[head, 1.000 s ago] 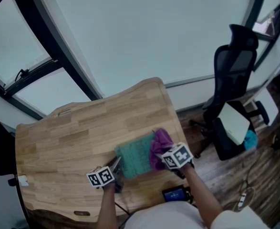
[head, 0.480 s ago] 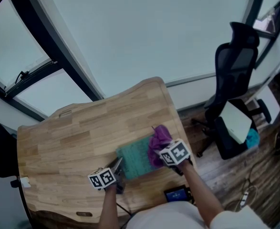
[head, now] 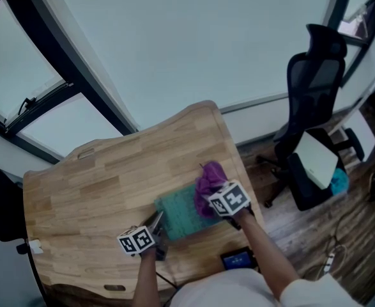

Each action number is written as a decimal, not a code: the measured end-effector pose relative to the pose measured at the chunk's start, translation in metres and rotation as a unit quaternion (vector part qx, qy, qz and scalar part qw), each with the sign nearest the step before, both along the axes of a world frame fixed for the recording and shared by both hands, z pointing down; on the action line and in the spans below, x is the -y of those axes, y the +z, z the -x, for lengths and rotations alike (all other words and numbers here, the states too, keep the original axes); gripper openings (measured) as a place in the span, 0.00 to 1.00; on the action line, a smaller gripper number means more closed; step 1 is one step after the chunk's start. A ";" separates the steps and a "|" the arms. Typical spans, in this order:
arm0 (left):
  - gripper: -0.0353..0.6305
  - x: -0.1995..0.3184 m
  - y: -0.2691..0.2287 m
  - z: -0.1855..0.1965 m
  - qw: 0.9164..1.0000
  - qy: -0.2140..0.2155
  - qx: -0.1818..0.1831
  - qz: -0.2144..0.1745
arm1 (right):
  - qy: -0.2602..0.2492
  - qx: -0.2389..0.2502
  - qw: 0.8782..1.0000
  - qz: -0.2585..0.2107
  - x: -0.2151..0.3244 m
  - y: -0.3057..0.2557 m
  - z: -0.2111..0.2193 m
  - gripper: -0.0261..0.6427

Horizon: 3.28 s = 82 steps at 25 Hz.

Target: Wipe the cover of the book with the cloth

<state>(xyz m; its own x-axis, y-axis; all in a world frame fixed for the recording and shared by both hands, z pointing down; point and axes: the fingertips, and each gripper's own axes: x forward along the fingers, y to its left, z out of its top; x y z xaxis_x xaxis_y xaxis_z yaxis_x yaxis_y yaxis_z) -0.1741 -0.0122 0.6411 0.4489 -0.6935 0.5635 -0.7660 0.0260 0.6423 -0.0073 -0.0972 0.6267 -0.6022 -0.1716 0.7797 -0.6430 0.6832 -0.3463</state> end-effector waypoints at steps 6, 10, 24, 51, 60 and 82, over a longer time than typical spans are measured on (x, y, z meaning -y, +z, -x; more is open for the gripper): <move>0.21 0.000 0.000 -0.002 1.000 0.002 -0.002 -0.002 | 0.008 0.001 1.000 -0.006 0.006 -0.001 0.003 0.15; 0.21 -0.001 0.003 0.000 1.000 0.000 -0.002 0.002 | 0.018 -0.003 1.000 -0.011 0.012 -0.001 0.005 0.15; 0.21 -0.003 0.006 0.003 1.000 -0.001 0.001 0.006 | 0.015 -0.020 1.000 -0.011 0.013 -0.001 0.008 0.16; 0.21 -0.002 0.002 0.000 1.000 0.000 -0.006 0.003 | -0.084 0.004 0.996 -0.016 -0.016 -0.009 0.095 0.15; 0.21 -0.003 0.002 0.000 1.000 0.000 -0.005 0.004 | -0.113 0.037 0.993 -0.004 -0.032 -0.019 0.124 0.16; 0.21 -0.003 -0.001 0.000 1.000 -0.001 -0.007 0.001 | -0.171 0.068 0.983 0.023 -0.059 -0.024 0.162 0.15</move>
